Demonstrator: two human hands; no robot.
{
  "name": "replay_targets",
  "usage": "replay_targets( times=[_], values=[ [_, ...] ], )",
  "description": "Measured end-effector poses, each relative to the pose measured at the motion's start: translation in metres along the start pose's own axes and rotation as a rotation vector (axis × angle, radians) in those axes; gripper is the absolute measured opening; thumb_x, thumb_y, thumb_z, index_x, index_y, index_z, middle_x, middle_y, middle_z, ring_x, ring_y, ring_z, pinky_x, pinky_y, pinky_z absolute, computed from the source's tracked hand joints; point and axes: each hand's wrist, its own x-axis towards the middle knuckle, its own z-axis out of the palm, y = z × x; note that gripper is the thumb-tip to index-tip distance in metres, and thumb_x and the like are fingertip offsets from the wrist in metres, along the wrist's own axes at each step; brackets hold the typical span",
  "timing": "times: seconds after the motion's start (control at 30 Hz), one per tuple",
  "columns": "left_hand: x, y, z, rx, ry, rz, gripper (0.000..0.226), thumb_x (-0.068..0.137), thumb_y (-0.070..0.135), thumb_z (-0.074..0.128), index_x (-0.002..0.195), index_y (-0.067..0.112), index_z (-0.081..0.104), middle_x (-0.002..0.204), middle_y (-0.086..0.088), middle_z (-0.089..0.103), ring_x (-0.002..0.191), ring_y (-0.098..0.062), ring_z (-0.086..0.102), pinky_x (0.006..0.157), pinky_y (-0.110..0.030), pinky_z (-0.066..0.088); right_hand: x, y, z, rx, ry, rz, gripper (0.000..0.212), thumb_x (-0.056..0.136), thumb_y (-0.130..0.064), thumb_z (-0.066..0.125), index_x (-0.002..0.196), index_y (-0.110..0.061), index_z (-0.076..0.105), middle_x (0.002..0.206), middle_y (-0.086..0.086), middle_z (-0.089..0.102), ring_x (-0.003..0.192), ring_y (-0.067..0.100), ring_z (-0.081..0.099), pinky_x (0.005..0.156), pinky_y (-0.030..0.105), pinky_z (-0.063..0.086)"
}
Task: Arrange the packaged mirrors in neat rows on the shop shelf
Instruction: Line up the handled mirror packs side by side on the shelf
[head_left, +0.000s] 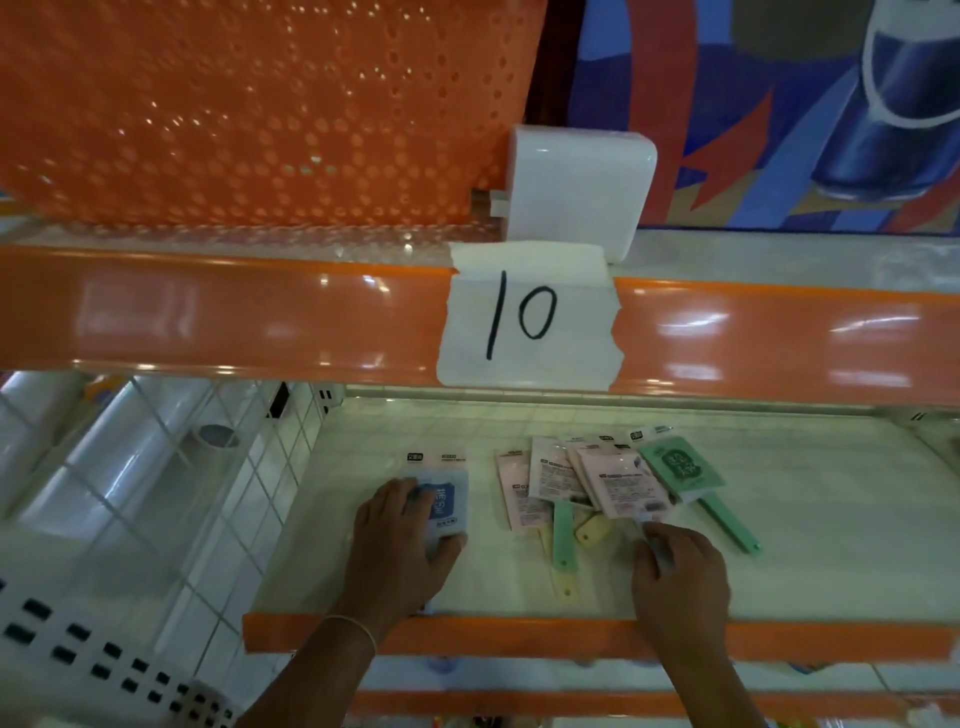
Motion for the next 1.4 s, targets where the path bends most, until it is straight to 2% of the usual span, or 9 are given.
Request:
replay_targets(
  times=[0.3, 0.43, 0.57, 0.67, 0.83, 0.97, 1.07, 1.23, 1.4],
  values=[
    [0.0, 0.0, -0.002, -0.056, 0.001, -0.041, 0.059, 0.084, 0.059, 0.04, 0.111, 0.015, 0.068, 0.121, -0.007, 0.059, 0.116, -0.027, 0.053, 0.098, -0.044, 0.043, 0.005, -0.026, -0.024, 0.224, 0.038, 0.103, 0.045, 0.087, -0.033, 0.041, 0.116, -0.009, 0.065, 0.108, 0.014, 0.068, 0.099, 0.034, 0.063, 0.086, 0.036, 0.045],
    [0.0, 0.0, -0.002, -0.099, 0.024, -0.071, 0.053, 0.086, 0.052, 0.038, 0.106, 0.014, 0.069, 0.118, -0.008, 0.062, 0.112, -0.028, 0.056, 0.095, -0.044, 0.044, -0.006, -0.054, -0.014, 0.442, -0.006, 0.153, 0.022, 0.095, -0.018, 0.052, 0.112, -0.014, 0.066, 0.1, 0.007, 0.068, 0.085, 0.021, 0.061, 0.075, 0.027, 0.045],
    [0.003, -0.001, -0.004, -0.224, 0.034, -0.202, 0.053, 0.089, 0.05, 0.032, 0.101, 0.012, 0.067, 0.118, -0.011, 0.061, 0.111, -0.027, 0.055, 0.097, -0.043, 0.047, -0.024, -0.083, 0.019, 0.805, -0.223, 0.389, 0.017, 0.094, -0.012, 0.055, 0.103, -0.018, 0.069, 0.084, 0.006, 0.067, 0.071, 0.017, 0.057, 0.066, 0.037, 0.049],
    [0.006, -0.008, -0.006, -0.31, 0.12, -0.361, 0.044, 0.091, 0.039, 0.034, 0.078, 0.008, 0.064, 0.096, -0.013, 0.063, 0.096, -0.03, 0.057, 0.086, -0.043, 0.049, -0.037, -0.106, 0.035, 0.886, -0.349, 0.446, 0.018, 0.095, -0.008, 0.054, 0.097, -0.018, 0.07, 0.084, 0.004, 0.069, 0.07, 0.018, 0.06, 0.064, 0.034, 0.05],
    [0.009, -0.011, -0.012, -0.332, 0.225, -0.383, 0.043, 0.09, 0.03, 0.039, 0.058, 0.009, 0.06, 0.067, -0.009, 0.06, 0.07, -0.028, 0.058, 0.076, -0.044, 0.051, -0.052, -0.129, 0.053, 0.673, -0.474, 0.283, 0.023, 0.096, -0.011, 0.049, 0.107, -0.016, 0.068, 0.092, 0.0, 0.069, 0.081, 0.015, 0.065, 0.073, 0.032, 0.055],
    [0.01, -0.016, -0.004, -0.265, 0.171, -0.362, 0.047, 0.087, 0.034, 0.038, 0.064, 0.007, 0.069, 0.079, -0.013, 0.07, 0.084, -0.032, 0.064, 0.093, -0.051, 0.048, -0.058, -0.133, 0.05, 0.384, -0.621, 0.051, 0.024, 0.09, -0.021, 0.056, 0.111, -0.02, 0.067, 0.111, -0.007, 0.067, 0.104, 0.015, 0.063, 0.095, 0.028, 0.049],
    [0.01, -0.02, 0.004, -0.211, 0.081, -0.362, 0.027, 0.088, 0.026, 0.053, 0.076, 0.011, 0.071, 0.096, -0.011, 0.07, 0.104, -0.03, 0.059, 0.104, -0.049, 0.04, -0.058, -0.133, 0.041, 0.272, -0.716, -0.119, 0.028, 0.09, -0.025, 0.058, 0.115, -0.017, 0.066, 0.112, -0.001, 0.068, 0.103, 0.014, 0.062, 0.093, 0.022, 0.046],
    [0.009, -0.018, 0.005, -0.191, 0.114, -0.368, 0.013, 0.087, 0.019, 0.064, 0.083, 0.01, 0.074, 0.105, -0.013, 0.069, 0.114, -0.033, 0.054, 0.107, -0.048, 0.037, -0.047, -0.124, 0.044, 0.187, -0.556, -0.292, 0.019, 0.087, -0.028, 0.061, 0.1, -0.024, 0.074, 0.097, -0.004, 0.073, 0.082, 0.007, 0.063, 0.073, 0.014, 0.046],
    [0.01, -0.018, 0.004, -0.265, 0.112, -0.43, 0.019, 0.089, 0.019, 0.064, 0.084, 0.005, 0.075, 0.11, -0.018, 0.067, 0.12, -0.036, 0.05, 0.107, -0.047, 0.037, -0.046, -0.11, 0.065, 0.066, -0.484, -0.383, 0.038, 0.083, -0.05, 0.053, 0.112, -0.028, 0.066, 0.106, -0.006, 0.066, 0.099, 0.013, 0.059, 0.089, 0.03, 0.049]
  ],
)
